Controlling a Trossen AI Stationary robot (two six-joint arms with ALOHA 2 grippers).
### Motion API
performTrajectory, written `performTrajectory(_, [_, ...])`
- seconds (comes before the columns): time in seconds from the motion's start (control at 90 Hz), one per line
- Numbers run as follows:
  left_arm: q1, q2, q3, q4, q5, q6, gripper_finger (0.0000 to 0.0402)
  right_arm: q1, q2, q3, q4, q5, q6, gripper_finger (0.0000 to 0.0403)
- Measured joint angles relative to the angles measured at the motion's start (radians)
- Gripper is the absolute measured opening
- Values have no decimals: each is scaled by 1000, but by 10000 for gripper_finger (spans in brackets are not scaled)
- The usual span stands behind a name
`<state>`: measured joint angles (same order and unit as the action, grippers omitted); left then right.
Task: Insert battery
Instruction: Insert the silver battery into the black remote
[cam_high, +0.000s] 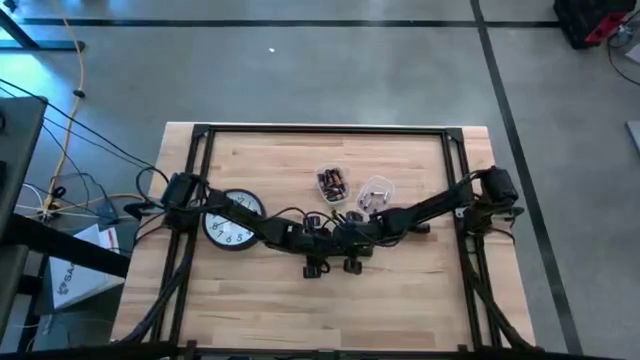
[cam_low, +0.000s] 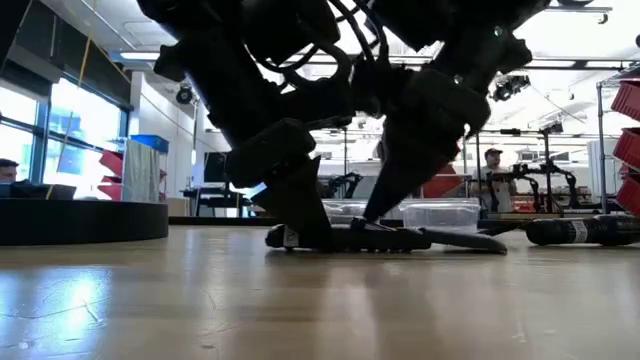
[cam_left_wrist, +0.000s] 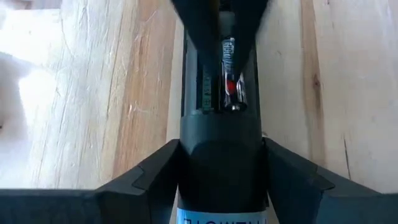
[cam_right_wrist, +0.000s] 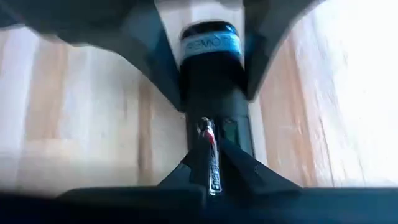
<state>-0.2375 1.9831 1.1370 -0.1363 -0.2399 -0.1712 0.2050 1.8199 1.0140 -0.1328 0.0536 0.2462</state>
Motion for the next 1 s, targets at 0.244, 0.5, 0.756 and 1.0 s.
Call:
performTrajectory(0.244, [2,0,0,0,4,0,186,5,5,-21,107,32,8,1])
performTrajectory(0.5, [2,0,0,0,7,-1,186,14,27,-20,138,68,-9,1])
performTrajectory(0.756, [2,0,0,-3,10,-4,186,14,61,-12,140,51,-10,1])
performTrajectory(1.0, [2,0,1,-5,19,-2,186,19,50,-12,69,54,-16,1])
